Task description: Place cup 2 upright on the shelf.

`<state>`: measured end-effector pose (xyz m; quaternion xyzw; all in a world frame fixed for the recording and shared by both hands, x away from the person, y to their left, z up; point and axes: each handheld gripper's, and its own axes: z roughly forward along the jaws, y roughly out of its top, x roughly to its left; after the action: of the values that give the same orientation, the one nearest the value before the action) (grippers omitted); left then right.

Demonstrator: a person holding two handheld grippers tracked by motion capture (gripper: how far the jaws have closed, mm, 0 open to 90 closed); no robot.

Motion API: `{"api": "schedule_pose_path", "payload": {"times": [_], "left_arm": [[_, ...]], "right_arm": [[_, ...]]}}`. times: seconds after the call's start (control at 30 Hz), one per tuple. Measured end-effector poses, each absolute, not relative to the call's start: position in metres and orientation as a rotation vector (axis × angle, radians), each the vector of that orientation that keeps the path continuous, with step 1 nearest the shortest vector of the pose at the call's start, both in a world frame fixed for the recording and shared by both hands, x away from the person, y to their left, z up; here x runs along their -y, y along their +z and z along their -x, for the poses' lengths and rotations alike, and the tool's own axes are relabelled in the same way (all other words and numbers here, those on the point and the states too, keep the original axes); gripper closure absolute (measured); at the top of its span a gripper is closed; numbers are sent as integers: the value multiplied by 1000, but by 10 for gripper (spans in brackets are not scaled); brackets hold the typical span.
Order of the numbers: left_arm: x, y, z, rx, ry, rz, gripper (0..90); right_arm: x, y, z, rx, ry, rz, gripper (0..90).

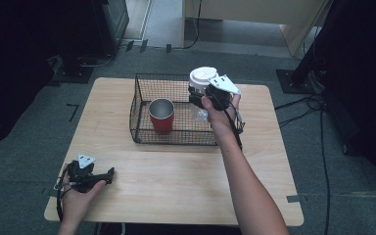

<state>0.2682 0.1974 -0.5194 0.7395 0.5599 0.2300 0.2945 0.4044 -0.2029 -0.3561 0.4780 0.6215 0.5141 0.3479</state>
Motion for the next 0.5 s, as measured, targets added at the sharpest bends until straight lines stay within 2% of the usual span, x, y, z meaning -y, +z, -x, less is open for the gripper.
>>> {"api": "schedule_pose_path", "payload": {"times": [0.5], "left_arm": [[-198, -519, -268, -1489, 613, -1972, 26]], "right_arm": [[190, -388, -431, -1672, 1298, -1301, 161]]}}
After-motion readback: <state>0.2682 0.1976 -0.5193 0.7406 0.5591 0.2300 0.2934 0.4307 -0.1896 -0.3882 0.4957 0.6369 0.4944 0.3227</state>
